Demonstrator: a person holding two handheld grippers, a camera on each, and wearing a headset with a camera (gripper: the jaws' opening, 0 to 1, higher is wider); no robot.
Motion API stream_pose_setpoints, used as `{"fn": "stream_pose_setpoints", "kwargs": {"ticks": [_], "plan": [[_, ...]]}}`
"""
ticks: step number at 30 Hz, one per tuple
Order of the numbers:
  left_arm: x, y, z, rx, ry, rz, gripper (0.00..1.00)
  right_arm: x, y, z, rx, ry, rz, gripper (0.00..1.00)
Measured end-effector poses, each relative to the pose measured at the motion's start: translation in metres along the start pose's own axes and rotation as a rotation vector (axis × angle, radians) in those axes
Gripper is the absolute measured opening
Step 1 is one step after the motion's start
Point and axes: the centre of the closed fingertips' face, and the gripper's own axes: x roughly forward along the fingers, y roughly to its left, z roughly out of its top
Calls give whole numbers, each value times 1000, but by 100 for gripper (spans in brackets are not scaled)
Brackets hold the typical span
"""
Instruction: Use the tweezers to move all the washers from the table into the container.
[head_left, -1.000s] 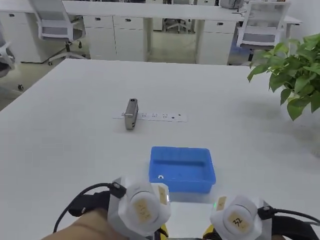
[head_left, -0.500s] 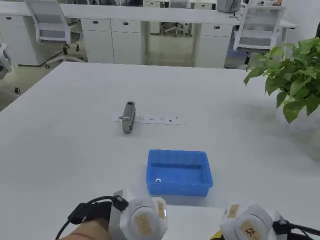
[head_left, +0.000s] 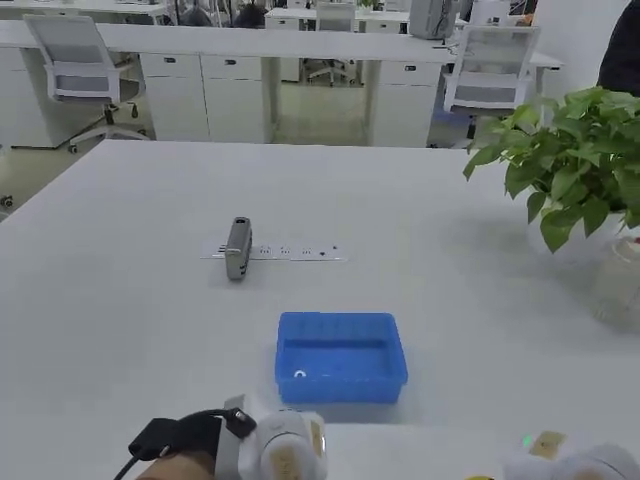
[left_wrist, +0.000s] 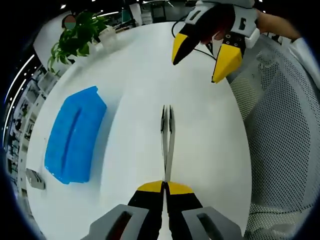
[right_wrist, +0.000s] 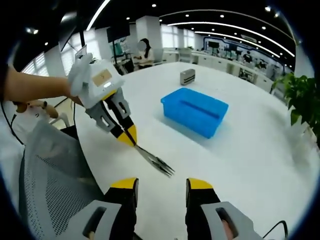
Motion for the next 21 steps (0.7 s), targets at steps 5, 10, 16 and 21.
{"fn": "stream_pose_setpoints", "kwargs": {"ticks": [5, 10, 16, 21], "plan": [[0, 0, 0, -36, 0, 0, 0, -14, -1, 0, 47, -23, -22, 40], [-1, 5, -1, -83, -2, 36, 4, -27, 0, 7, 125, -79, -22, 48], [-7, 19, -10, -225, -1, 102, 25, -35, -4, 9, 184, -112, -68, 67], [-16, 25, -22, -388, -63, 149, 44, -41, -4, 17, 223, -156, -81, 76]]}}
